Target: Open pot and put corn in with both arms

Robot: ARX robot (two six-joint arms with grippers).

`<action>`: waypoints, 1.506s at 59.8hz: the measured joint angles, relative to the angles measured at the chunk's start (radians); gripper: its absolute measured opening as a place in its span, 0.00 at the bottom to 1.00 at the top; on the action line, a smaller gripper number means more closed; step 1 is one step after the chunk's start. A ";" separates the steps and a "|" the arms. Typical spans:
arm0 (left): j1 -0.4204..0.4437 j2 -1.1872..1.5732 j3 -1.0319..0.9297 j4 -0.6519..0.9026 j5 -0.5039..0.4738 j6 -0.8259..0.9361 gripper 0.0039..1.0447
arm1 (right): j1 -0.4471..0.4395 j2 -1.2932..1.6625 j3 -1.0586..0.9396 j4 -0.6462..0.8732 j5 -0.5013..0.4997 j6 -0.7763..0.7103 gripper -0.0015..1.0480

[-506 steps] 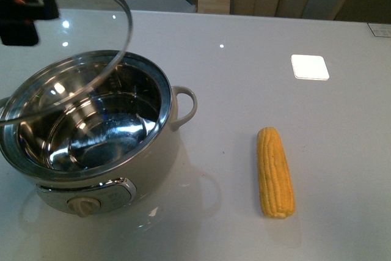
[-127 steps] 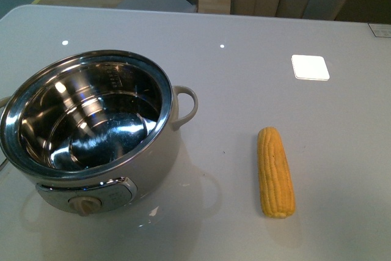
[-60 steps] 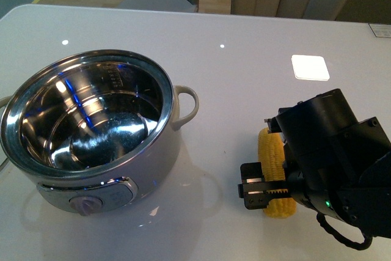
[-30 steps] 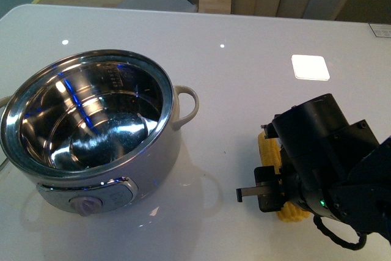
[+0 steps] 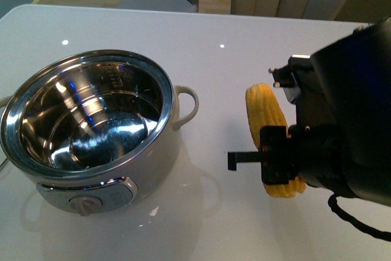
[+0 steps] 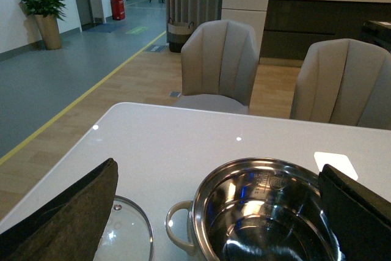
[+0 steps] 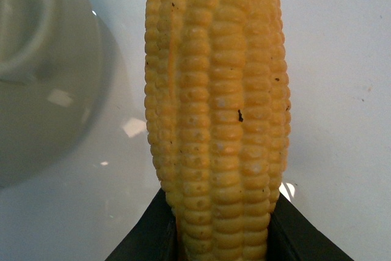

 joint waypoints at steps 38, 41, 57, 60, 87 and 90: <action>0.000 0.000 0.000 0.000 0.000 0.000 0.94 | 0.102 -0.004 0.391 -0.181 -0.072 0.314 0.22; 0.000 0.000 0.000 0.000 0.000 0.000 0.94 | 0.113 0.011 0.417 -0.195 -0.070 0.323 0.22; 0.000 0.000 0.000 0.000 0.000 0.000 0.94 | 0.164 0.106 0.539 -0.244 -0.067 0.367 0.22; 0.000 0.000 0.000 0.000 0.000 0.000 0.94 | 0.169 0.124 0.560 -0.251 -0.068 0.372 0.22; 0.000 0.000 0.000 0.000 0.000 0.000 0.94 | 0.235 0.277 0.671 -0.298 -0.159 0.437 0.22; 0.000 0.000 0.000 0.000 0.000 0.000 0.94 | 0.236 0.289 0.675 -0.307 -0.166 0.440 0.22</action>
